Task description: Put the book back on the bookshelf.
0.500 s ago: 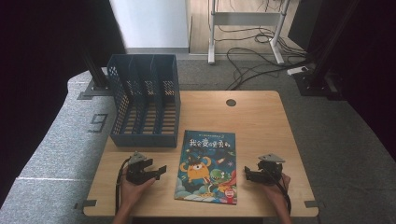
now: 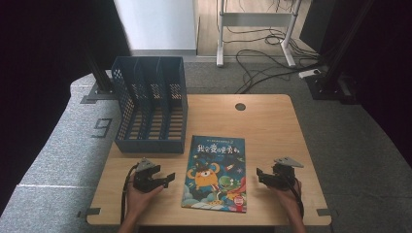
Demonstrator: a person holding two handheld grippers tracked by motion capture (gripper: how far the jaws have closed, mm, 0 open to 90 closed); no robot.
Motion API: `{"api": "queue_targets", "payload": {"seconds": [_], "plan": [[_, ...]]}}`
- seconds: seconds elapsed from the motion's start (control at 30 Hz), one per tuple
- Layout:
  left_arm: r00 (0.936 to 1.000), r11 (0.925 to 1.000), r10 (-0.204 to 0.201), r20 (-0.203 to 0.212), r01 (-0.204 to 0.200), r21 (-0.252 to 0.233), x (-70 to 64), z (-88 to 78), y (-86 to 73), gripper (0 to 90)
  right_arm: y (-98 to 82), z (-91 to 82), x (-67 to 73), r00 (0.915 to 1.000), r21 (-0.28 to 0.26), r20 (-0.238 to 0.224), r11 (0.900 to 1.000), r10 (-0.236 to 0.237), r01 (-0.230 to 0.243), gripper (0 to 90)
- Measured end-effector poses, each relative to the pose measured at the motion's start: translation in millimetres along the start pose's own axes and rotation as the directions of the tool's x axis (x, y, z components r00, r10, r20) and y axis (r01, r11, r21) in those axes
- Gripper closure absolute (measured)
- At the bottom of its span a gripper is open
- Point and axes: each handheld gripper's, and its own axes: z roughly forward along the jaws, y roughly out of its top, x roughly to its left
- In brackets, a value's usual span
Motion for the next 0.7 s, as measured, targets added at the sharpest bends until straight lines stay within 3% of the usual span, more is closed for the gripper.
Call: {"api": "queue_targets", "payload": {"seconds": [0.17, 0.57, 0.7], "plan": [[0.9998, 1.0000, -0.005, 0.017, 0.005, 0.001, -3.5, 4.0, 0.5, 23.6, 13.1, -6.2, 6.2, 0.9994, -0.066, -0.033, 0.998, 0.002, -0.004, 14.1], [0.9978, 0.9990, 0.032, 0.058, -0.034, 0.029, -25.2, 23.4, 10.6, 24.2, 30.7, 6.9, 33.8, 0.9935, -0.066, -0.109, 0.997, -0.034, 0.027, 15.0], [0.9966, 0.9979, 0.052, 0.064, -0.054, 0.037, -32.9, 28.2, 15.4, 24.1, 33.4, 19.5, 43.3, 0.9909, -0.039, -0.129, 0.999, -0.038, 0.033, 14.9]]}}
